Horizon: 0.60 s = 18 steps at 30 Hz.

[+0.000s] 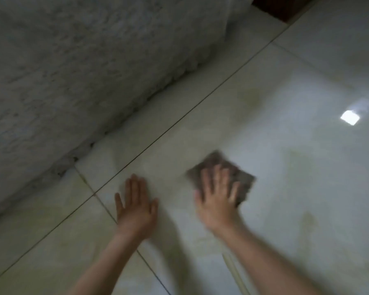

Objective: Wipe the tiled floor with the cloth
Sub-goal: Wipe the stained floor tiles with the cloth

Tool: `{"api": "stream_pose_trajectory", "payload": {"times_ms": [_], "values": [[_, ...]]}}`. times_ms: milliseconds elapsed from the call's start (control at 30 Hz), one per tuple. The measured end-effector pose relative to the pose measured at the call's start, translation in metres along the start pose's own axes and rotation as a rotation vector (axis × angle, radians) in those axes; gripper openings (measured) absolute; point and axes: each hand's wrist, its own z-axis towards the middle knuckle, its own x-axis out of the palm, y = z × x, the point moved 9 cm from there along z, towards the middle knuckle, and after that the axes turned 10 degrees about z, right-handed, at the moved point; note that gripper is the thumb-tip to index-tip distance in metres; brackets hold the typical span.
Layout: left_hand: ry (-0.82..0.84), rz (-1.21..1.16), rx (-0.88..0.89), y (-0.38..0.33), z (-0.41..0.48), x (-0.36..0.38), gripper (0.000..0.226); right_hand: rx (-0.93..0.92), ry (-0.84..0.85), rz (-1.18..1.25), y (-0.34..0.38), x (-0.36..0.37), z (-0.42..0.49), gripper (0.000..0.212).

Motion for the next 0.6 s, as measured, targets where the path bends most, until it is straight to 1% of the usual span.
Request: {"api": "stream_pose_trajectory", "payload": {"times_ms": [33, 100, 133, 167, 200, 233, 267, 333, 400, 433, 467, 500, 567, 600], "values": [[-0.014, 0.018, 0.040, -0.019, -0.002, -0.003, 0.066, -0.167, 0.014, 0.003, 0.026, 0.007, -0.012, 0.059], [-0.069, 0.071, 0.111, -0.051, -0.004, -0.013, 0.068, -0.423, 0.097, 0.024, 0.039, 0.006, -0.015, 0.052], [-0.093, 0.091, 0.136, -0.063, -0.006, -0.018, 0.070, -0.529, 0.131, -0.007, 0.029, 0.001, -0.011, 0.049], [-0.108, 0.100, 0.158, -0.074, -0.008, -0.022, 0.072, -0.611, 0.127, -0.069, 0.008, -0.006, -0.008, 0.048], [-0.116, 0.101, 0.180, -0.083, -0.011, -0.025, 0.072, -0.634, 0.087, -0.120, -0.021, -0.015, -0.002, 0.047], [-0.115, 0.098, 0.206, -0.093, -0.014, -0.027, 0.070, -0.575, 0.042, -0.144, -0.058, -0.028, 0.004, 0.047], [-0.108, 0.098, 0.233, -0.103, -0.019, -0.027, 0.068, -0.467, -0.011, -0.142, -0.101, -0.041, 0.008, 0.048], [-0.106, 0.120, 0.269, -0.120, -0.028, -0.026, 0.065, -0.212, -0.066, -0.085, -0.189, -0.067, 0.002, 0.052], [-0.085, 0.163, 0.301, -0.135, -0.034, -0.022, 0.065, -0.021, -0.059, -0.048, -0.257, -0.084, -0.013, 0.060], [-0.056, 0.177, 0.313, -0.141, -0.035, -0.019, 0.065, 0.032, -0.068, -0.025, -0.277, -0.088, -0.017, 0.063], [-0.022, 0.188, 0.319, -0.146, -0.037, -0.016, 0.066, 0.089, -0.095, 0.008, -0.287, -0.091, -0.016, 0.062], [0.006, 0.201, 0.318, -0.150, -0.037, -0.013, 0.066, 0.189, -0.133, 0.056, -0.289, -0.094, -0.014, 0.059], [0.038, 0.235, 0.302, -0.156, -0.035, -0.011, 0.065, 0.410, -0.226, 0.193, -0.269, -0.091, -0.004, 0.053], [0.045, 0.244, 0.294, -0.159, -0.033, -0.012, 0.063, 0.451, -0.224, 0.246, -0.245, -0.082, 0.000, 0.052]]}}
